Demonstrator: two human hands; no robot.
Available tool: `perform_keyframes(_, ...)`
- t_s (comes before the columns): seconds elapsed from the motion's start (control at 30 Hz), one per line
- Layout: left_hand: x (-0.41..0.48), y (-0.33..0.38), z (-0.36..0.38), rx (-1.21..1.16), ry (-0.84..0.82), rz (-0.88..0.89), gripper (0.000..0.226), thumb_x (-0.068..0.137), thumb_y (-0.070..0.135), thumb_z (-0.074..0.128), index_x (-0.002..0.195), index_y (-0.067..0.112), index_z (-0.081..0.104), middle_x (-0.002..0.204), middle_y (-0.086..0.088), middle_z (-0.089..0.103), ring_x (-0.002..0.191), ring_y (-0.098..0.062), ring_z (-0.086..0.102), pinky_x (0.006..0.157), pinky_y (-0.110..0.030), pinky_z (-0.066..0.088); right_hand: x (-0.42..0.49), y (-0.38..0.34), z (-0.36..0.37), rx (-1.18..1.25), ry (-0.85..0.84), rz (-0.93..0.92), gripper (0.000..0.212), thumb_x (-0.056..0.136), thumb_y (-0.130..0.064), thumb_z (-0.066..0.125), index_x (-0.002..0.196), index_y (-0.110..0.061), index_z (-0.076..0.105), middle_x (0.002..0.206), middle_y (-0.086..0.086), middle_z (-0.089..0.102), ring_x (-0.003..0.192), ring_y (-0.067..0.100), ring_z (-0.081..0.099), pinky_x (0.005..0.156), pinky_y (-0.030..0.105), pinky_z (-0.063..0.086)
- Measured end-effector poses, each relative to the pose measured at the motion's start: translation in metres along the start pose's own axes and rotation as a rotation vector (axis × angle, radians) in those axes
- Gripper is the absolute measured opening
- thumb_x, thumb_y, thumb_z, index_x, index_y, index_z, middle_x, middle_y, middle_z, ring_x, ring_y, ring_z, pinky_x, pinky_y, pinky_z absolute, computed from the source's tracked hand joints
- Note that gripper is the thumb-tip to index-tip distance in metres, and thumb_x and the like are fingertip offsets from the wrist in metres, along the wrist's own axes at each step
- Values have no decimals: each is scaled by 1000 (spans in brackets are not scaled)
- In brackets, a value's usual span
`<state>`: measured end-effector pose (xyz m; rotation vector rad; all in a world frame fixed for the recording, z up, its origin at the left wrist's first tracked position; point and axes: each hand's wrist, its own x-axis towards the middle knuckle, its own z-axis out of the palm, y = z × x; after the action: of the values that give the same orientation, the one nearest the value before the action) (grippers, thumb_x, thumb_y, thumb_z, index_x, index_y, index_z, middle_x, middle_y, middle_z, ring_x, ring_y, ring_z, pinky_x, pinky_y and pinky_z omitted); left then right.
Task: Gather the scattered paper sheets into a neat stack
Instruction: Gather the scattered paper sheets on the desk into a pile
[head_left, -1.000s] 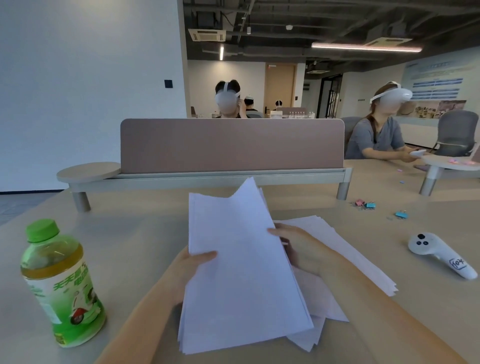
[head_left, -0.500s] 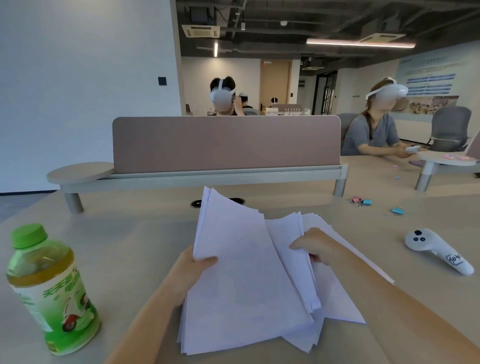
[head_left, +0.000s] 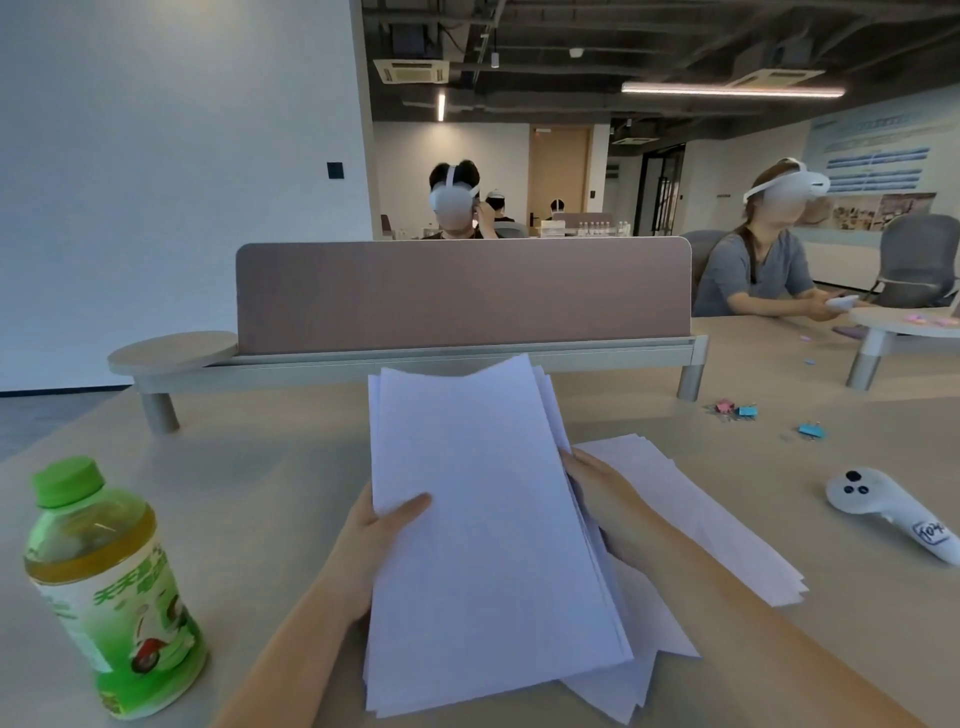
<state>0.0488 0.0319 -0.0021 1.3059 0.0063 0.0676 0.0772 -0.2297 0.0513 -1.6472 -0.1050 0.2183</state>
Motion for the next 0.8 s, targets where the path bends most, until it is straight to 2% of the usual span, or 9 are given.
perform_keyframes(0.1, 3, -2, -3, 31, 46, -16, 63, 85, 9, 82, 141, 25, 59, 127, -4, 77, 111, -32, 76, 90, -51, 62, 6, 3, 7, 42, 28, 76, 48, 98, -59, 46, 119, -26, 73, 114, -1, 79, 108, 22, 73, 102, 43, 53)
perform_keyframes(0.23, 2, 7, -7, 18, 51, -226, 32, 95, 18, 74, 125, 9, 73, 115, -16, 82, 105, -40, 77, 82, -47, 63, 14, 9, 0, 59, -60, 17, 35, 98, -17, 58, 132, -19, 65, 124, 2, 75, 119, 26, 69, 111, 51, 46)
perform_keyframes(0.33, -1, 6, -6, 24, 21, -162, 27, 96, 13, 71, 123, 10, 73, 118, -16, 81, 109, -42, 76, 88, -52, 63, 17, 4, -18, 145, -163, 72, 35, 100, -35, 54, 125, -19, 72, 121, 1, 75, 110, 22, 70, 104, 40, 49)
perform_keyframes(0.43, 0, 0, -7, 89, 68, -67, 29, 95, 7, 72, 124, 5, 72, 118, -19, 80, 102, -39, 79, 84, -50, 65, 25, 6, -47, -524, 98, 40, 42, 94, -55, 53, 111, -22, 72, 107, -15, 68, 96, 14, 66, 81, 27, 42)
perform_keyframes(0.53, 3, -1, -9, 111, 79, -40, 28, 95, 6, 72, 123, 5, 72, 114, -17, 82, 94, -32, 82, 72, -40, 66, 37, 20, -66, -1173, 22, 77, 68, 85, -66, 58, 142, -28, 53, 134, -6, 61, 129, 20, 55, 93, 27, 41)
perform_keyframes(0.6, 4, 0, -9, 115, 70, -33, 28, 95, 5, 71, 123, 4, 72, 115, -18, 81, 96, -34, 81, 73, -40, 67, 41, 20, -62, -1194, -12, 192, 95, 78, -76, 60, 156, -27, 35, 155, 1, 45, 143, 26, 40, 110, 35, 36)
perform_keyframes(0.7, 5, -2, -8, 118, 59, -39, 29, 95, 5, 71, 124, 3, 72, 117, -20, 80, 106, -43, 77, 81, -46, 66, 47, 15, -57, -1218, 37, 229, 115, 63, -83, 67, 158, -32, 28, 157, 3, 37, 146, 31, 32, 117, 46, 30)
perform_keyframes(0.77, 5, -3, -8, 99, 61, -38, 30, 95, 4, 71, 125, 1, 71, 118, -22, 79, 108, -45, 75, 82, -47, 66, 54, 13, -57, -1215, 53, 253, 113, 55, -83, 72, 148, -24, 46, 141, 5, 52, 130, 28, 50, 105, 40, 42)
perform_keyframes(0.8, 5, -2, -8, 97, 64, -38, 30, 95, 3, 71, 124, 1, 71, 117, -22, 80, 107, -45, 76, 80, -46, 66, 57, 11, -58, -1186, 47, 254, 98, 55, -79, 76, 130, -17, 60, 119, 4, 61, 107, 22, 60, 88, 33, 48)
